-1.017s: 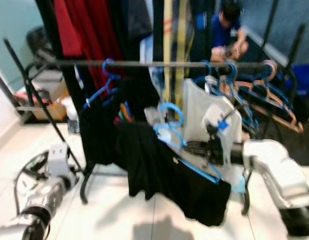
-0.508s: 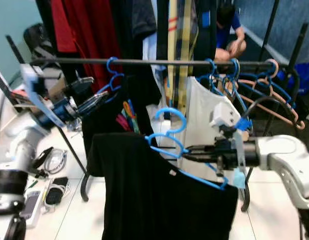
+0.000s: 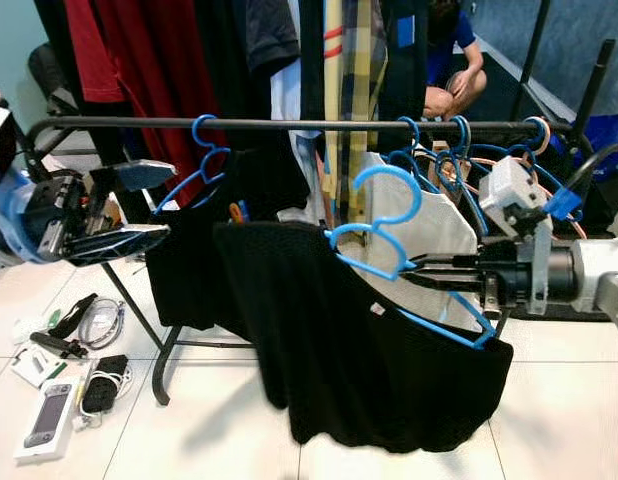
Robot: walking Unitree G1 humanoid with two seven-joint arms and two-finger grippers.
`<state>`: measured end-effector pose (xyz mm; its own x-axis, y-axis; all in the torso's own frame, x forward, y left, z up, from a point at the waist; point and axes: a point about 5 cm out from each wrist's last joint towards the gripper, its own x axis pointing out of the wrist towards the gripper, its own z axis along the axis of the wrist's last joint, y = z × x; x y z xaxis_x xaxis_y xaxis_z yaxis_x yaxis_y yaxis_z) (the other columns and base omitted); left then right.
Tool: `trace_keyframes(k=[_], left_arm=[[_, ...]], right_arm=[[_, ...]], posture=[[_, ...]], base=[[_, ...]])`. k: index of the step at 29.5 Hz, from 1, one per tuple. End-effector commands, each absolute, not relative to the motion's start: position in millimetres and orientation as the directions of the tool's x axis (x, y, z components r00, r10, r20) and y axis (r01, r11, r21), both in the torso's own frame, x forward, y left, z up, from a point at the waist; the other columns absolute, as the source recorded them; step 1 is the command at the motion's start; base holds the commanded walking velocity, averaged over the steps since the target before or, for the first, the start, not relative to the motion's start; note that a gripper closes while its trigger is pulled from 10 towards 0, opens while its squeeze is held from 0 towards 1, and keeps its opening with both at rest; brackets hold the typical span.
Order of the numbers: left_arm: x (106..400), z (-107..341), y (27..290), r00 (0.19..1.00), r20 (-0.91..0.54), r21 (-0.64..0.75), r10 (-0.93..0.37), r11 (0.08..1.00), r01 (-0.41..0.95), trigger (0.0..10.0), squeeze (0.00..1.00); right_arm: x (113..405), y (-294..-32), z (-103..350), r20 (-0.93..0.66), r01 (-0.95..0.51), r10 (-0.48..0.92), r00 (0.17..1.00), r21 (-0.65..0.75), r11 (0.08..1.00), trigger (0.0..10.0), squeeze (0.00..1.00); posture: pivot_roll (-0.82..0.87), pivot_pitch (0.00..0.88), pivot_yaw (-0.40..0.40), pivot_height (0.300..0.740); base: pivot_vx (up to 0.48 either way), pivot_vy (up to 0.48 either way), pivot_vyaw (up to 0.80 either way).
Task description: Hang hanger
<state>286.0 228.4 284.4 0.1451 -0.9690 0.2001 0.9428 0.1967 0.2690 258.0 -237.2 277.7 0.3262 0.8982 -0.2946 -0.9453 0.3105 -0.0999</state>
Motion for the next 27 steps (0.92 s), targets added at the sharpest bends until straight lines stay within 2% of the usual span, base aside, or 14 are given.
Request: trace_keyframes(k=[1,11,27], left_arm=[[282.7,280.7,234.7,0.144,0.151,0.242,-0.978,0.178,0.954,10.0,0.00],[288.6,275.1,229.2,0.160,0.186,0.213,-0.969,0.199,0.957,10.0,0.00],[280.3,270.0,218.7,0.044,0.168,0.155,-0.985,0.070,0.985,10.0,0.00]], right_arm=[[253.5,-240.3,293.2,-0.248,-0.950,0.919,0.306,-0.136,0.280,0.0,0.00],[238.1,-242.9,323.1,-0.157,-0.963,0.961,0.225,-0.182,0.196,0.0,0.00],[234.2,-241.5,332.0,-0.094,-0.970,0.981,0.169,-0.194,0.149,0.0,0.00]], posture=[[-0.13,0.000,0.066,0.740],[-0.15,0.000,0.073,0.740],[-0.15,0.000,0.074,0.740]], base=[[0.000,0.000,0.00],[0.000,0.000,0.00],[0.000,0.000,0.00]])
